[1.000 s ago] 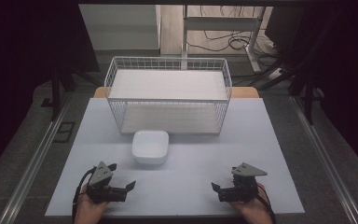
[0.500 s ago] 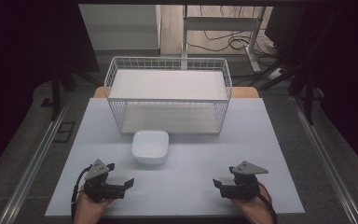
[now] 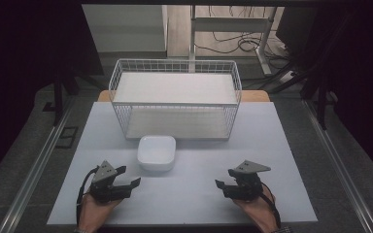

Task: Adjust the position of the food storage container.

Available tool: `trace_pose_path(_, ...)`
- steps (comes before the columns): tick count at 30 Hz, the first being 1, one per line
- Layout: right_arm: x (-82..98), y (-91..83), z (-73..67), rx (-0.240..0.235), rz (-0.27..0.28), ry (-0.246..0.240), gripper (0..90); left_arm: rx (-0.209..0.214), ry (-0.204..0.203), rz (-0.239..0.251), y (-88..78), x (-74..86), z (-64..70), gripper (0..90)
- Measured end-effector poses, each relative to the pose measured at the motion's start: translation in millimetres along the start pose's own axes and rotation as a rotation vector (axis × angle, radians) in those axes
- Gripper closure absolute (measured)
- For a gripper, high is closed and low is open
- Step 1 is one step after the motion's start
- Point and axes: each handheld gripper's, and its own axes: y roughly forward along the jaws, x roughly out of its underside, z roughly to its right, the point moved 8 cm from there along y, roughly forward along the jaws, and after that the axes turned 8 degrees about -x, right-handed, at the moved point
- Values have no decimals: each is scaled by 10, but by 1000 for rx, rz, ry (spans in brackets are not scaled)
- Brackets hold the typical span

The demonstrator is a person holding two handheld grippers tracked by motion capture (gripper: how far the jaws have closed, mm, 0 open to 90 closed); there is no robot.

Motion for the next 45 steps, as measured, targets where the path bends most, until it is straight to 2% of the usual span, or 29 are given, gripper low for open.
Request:
trace_pose_path(4, -43, 62, -20, -7, -11, -12, 376, -16, 9, -5, 44, -32, -37, 353)
trace_pose_path(13, -140, 133, -48, -25, -6, -45, 441, -44, -6, -8, 88, -60, -165, 483)
trace_pose_path(16, -184, 196, -61, -30, -15, -72, 495, -60, -3, -13, 129, -93, -235, 544)
trace_pose_path(23, -265, 344, -81, -44, -34, -96, 594, -83, -15, -20, 204, -144, -355, 704)
trace_pose_path(24, -282, 372, -90, -49, -36, -102, 617, -93, -16, -25, 253, -166, -408, 731)
trace_pose_path(27, -313, 420, -101, -55, -38, -110, 640, -100, -19, -28, 305, -187, -450, 798)
trace_pose_path(28, -348, 470, -111, -65, -37, -112, 673, -114, -17, -34, 375, -207, -496, 828)
trace_pose_path(31, -403, 550, -129, -79, -31, -109, 701, -122, -22, -41, 456, -229, -539, 879)
trace_pose_path(32, -417, 574, -135, -82, -33, -113, 710, -135, -19, -44, 532, -252, -577, 894)
trace_pose_path(35, -447, 624, -148, -81, -33, -116, 724, -144, -20, -47, 598, -277, -610, 896)
trace_pose_path(36, -482, 667, -142, -76, -31, -117, 747, -138, -21, -45, 672, -311, -628, 897)
trace_pose_path(37, -482, 667, -142, -76, -31, -117, 747, -138, -21, -45, 672, -311, -628, 897)
trace_pose_path(38, -527, 719, -127, -83, -19, -107, 770, -141, -9, -52, 747, -336, -635, 897)
trace_pose_path(41, -569, 779, -98, -80, -12, -102, 802, -136, -12, -53, 798, -350, -631, 897)
trace_pose_path(43, -619, 879, -63, -81, -8, -91, 844, -107, -8, -60, 870, -361, -563, 896)
trace_pose_path(45, -638, 929, -48, -77, -9, -90, 854, -116, 4, -66, 887, -358, -540, 897)
